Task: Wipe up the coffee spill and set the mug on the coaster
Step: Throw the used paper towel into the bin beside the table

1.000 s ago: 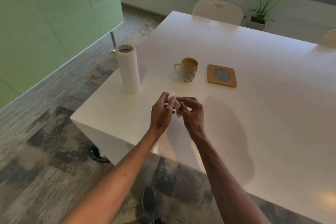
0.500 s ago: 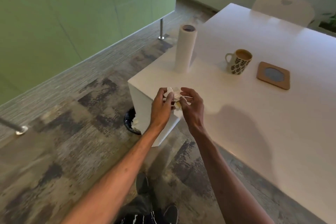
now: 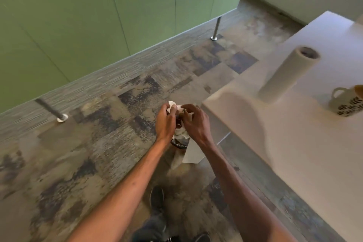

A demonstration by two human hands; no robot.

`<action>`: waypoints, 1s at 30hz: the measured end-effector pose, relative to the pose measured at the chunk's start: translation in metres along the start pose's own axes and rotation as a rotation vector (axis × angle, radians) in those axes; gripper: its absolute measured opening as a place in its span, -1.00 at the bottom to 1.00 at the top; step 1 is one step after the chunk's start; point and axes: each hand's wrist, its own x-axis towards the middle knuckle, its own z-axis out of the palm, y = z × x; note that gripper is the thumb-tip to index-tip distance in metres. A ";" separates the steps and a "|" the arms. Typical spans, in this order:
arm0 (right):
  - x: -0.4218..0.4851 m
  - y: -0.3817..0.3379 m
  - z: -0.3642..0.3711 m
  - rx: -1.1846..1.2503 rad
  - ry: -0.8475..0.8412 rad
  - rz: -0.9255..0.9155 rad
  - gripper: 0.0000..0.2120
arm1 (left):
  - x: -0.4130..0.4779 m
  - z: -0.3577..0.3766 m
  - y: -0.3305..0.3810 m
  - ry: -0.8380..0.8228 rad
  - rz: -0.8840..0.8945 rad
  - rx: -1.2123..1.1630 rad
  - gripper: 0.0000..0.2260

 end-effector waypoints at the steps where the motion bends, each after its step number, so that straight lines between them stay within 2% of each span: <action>1: 0.014 -0.002 0.013 0.002 0.006 0.014 -0.70 | 0.018 -0.006 -0.002 -0.015 -0.016 0.028 -0.76; 6: 0.080 -0.001 0.075 -0.004 0.028 0.142 -0.77 | 0.106 -0.020 -0.020 -0.054 -0.042 0.202 -0.75; 13: 0.148 0.060 0.139 -0.040 0.038 0.377 -0.78 | 0.200 -0.003 -0.072 -0.345 -0.112 0.377 -0.62; 20: 0.189 0.149 0.185 -0.183 0.032 0.701 -0.74 | 0.250 0.009 -0.150 -0.424 -0.193 0.489 -0.53; 26: 0.210 0.180 0.202 -0.134 0.066 0.853 -0.74 | 0.278 0.006 -0.182 -0.469 -0.212 0.522 -0.56; 30: 0.199 0.181 0.205 -0.174 0.000 0.859 -0.65 | 0.281 0.004 -0.183 -0.482 -0.190 0.555 -0.59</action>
